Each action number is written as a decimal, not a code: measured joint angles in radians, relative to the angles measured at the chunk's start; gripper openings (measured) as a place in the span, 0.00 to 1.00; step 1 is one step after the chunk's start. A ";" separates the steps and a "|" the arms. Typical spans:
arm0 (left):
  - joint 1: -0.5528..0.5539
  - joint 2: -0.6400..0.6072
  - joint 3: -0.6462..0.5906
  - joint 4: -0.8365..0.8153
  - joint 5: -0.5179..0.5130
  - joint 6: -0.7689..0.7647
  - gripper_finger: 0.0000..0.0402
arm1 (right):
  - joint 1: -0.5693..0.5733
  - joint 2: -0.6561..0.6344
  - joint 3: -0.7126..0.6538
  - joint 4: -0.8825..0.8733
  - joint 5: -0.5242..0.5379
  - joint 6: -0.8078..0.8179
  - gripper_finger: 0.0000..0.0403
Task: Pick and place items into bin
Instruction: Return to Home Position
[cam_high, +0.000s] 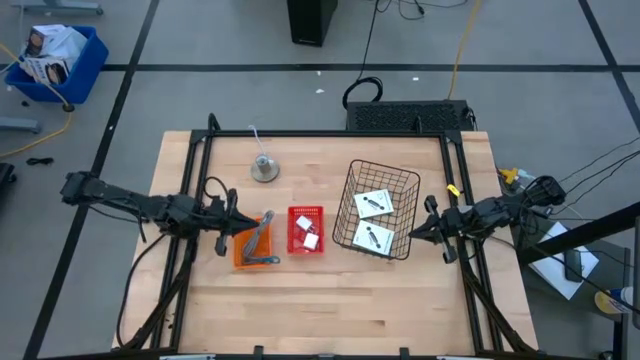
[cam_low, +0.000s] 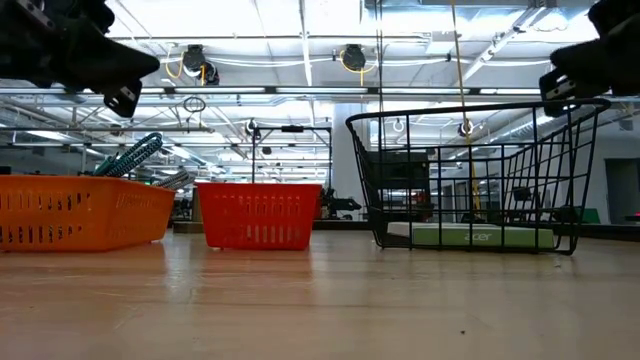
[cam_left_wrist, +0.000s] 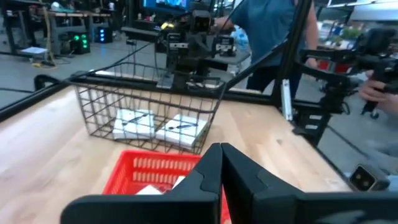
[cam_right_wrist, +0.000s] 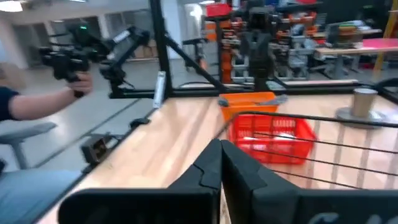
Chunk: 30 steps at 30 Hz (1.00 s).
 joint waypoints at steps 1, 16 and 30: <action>0.006 -0.015 0.000 -0.024 0.000 0.004 0.03 | -0.003 -0.001 0.001 -0.015 0.011 0.000 0.00; 0.106 -0.216 -0.102 -0.190 0.052 0.071 0.01 | -0.028 -0.003 0.001 -0.034 0.032 -0.042 0.00; 0.116 -0.252 -0.102 -0.205 0.076 0.024 0.06 | -0.027 -0.002 0.001 -0.011 0.062 -0.045 0.00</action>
